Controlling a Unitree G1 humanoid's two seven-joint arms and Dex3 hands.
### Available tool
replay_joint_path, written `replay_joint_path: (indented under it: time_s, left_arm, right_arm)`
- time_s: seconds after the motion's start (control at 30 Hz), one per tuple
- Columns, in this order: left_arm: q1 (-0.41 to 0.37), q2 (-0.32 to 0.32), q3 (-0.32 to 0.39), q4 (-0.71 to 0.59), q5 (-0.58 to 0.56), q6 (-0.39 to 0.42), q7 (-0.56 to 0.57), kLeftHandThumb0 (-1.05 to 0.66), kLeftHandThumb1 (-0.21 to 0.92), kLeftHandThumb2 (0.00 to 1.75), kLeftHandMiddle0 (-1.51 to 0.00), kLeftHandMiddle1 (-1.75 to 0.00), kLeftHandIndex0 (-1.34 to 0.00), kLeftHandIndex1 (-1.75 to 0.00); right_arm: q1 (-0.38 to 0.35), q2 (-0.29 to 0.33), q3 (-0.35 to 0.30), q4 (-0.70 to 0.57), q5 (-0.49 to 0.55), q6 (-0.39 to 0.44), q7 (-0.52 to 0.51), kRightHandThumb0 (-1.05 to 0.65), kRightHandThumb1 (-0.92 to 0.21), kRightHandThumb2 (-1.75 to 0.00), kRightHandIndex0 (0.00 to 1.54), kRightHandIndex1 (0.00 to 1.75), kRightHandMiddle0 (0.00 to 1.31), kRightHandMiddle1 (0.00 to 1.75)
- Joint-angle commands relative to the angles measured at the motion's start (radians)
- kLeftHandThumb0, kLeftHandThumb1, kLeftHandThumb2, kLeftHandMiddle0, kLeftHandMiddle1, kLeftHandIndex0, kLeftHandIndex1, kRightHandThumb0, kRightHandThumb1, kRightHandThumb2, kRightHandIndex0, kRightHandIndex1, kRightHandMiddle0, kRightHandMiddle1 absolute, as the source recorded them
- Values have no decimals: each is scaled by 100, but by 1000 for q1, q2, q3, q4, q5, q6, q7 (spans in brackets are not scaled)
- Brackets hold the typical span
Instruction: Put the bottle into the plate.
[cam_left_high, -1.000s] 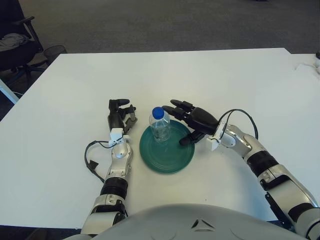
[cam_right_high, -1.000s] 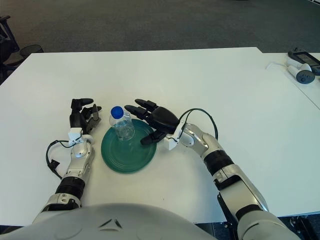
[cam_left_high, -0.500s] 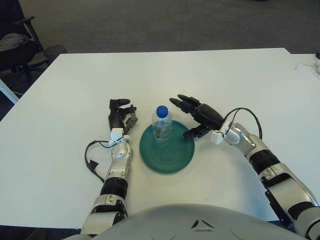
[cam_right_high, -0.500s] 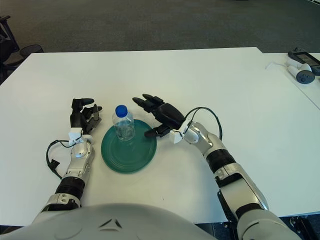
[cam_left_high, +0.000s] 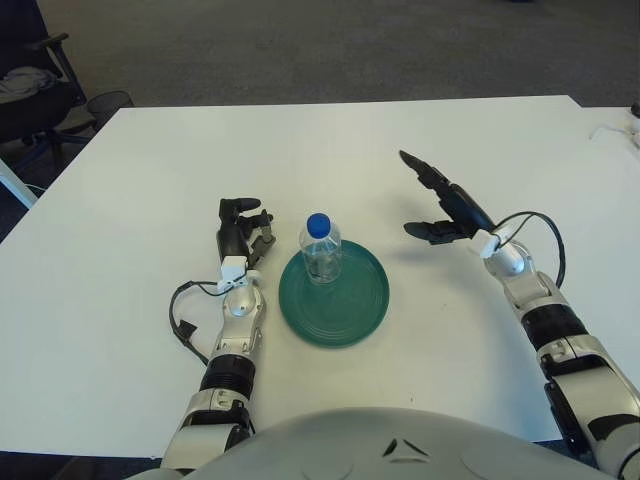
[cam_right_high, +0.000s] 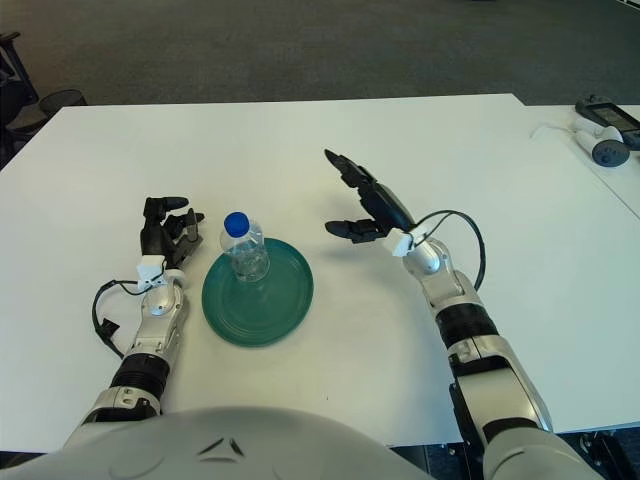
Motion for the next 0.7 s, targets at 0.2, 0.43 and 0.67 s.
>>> replay_joint_path:
  time_s: [0.2, 0.43, 0.67]
  left_arm:
    - [71, 1, 1, 64, 3, 43, -15, -37, 78, 72, -61, -118, -28, -175]
    - [74, 2, 6, 57, -6, 49, -26, -37, 78, 72, -61, -119, -28, -175]
    - [78, 7, 5, 58, -2, 39, -32, -37, 78, 72, -61, -119, -28, -175]
  right_arm:
    - [0, 13, -48, -17, 33, 11, 37, -105, -92, -32, 0, 0, 0, 0]
    - [4, 22, -56, -30, 27, 18, 44, -105, -92, -32, 0, 0, 0, 0]
    - [10, 29, -60, -45, 21, 27, 47, -105, -92, -32, 0, 0, 0, 0]
